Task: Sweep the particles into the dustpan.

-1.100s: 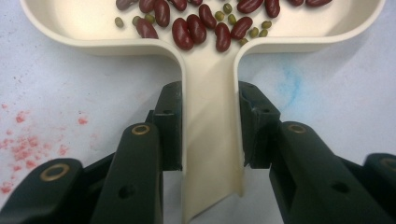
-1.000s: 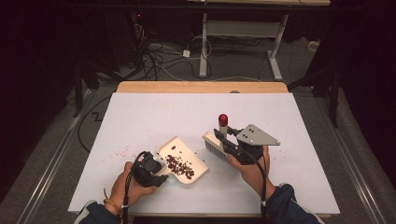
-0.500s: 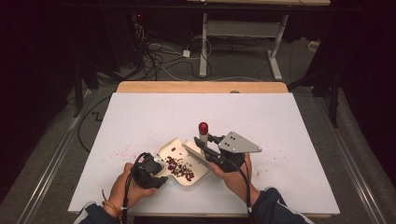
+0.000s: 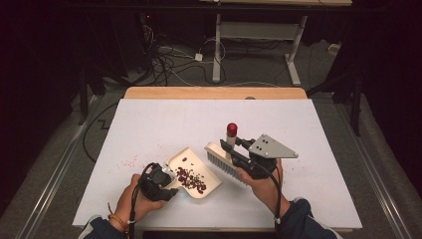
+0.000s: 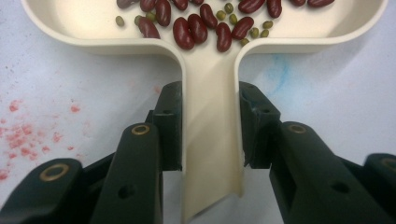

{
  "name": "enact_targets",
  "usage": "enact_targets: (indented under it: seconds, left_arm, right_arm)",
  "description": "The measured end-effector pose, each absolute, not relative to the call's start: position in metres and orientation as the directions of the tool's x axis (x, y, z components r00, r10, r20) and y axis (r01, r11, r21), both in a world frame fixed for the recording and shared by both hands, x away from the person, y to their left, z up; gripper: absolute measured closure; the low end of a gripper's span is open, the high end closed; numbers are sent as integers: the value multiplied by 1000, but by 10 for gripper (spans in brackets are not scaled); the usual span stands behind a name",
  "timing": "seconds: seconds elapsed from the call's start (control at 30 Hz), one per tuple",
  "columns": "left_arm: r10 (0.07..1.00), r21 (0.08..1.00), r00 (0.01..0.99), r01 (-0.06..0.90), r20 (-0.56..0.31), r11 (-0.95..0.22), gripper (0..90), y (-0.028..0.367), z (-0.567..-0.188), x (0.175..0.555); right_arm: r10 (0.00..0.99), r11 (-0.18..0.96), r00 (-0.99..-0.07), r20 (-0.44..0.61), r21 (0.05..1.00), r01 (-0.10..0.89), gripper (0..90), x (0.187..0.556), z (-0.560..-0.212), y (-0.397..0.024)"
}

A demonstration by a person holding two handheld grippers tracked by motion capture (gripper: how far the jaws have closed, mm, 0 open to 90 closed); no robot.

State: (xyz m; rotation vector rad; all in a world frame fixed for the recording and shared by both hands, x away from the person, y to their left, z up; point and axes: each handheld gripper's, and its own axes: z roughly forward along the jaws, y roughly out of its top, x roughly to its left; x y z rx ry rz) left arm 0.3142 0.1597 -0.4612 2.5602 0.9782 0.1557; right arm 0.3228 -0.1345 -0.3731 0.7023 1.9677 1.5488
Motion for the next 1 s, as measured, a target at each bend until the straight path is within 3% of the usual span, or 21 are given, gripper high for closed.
enact_targets:
  seconds: [1.0]
  left_arm:
    - [686,443,725,636,-62,-632,632,171,-466,320]
  right_arm:
    - [723,178,-688,-70,980,87,701,341,-364,-170]
